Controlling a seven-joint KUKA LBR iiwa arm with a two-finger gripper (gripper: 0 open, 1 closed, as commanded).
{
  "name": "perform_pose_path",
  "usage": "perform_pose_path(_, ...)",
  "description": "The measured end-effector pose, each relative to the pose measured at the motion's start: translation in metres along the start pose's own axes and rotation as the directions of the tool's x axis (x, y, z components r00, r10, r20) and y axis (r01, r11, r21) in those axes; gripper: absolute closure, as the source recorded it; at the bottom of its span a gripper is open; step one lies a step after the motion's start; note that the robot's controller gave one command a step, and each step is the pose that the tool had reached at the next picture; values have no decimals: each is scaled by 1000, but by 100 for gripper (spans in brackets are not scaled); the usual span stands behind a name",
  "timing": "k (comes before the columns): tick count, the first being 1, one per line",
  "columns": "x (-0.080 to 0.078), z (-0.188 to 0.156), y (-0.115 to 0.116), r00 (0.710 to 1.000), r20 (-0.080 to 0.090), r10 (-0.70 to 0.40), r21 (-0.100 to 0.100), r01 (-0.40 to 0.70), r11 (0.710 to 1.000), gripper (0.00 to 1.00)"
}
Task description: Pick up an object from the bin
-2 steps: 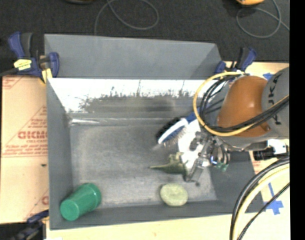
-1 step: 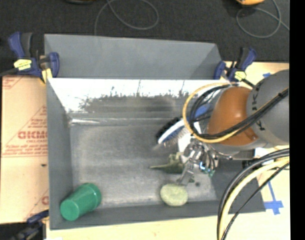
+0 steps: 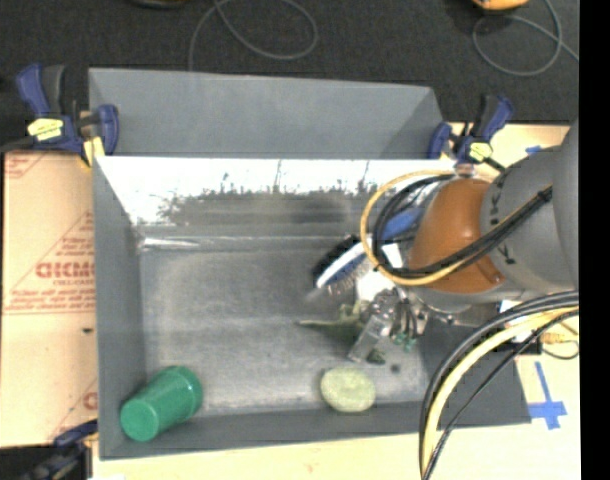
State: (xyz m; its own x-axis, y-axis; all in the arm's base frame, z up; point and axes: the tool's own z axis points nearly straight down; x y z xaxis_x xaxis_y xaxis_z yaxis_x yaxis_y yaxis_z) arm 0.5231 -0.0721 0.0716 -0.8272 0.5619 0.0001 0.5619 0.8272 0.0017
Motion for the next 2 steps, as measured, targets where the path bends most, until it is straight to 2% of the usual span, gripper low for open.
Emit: perform_pose_path(2,0,-3,-1,1000,2,-1,1,1,1000,100)
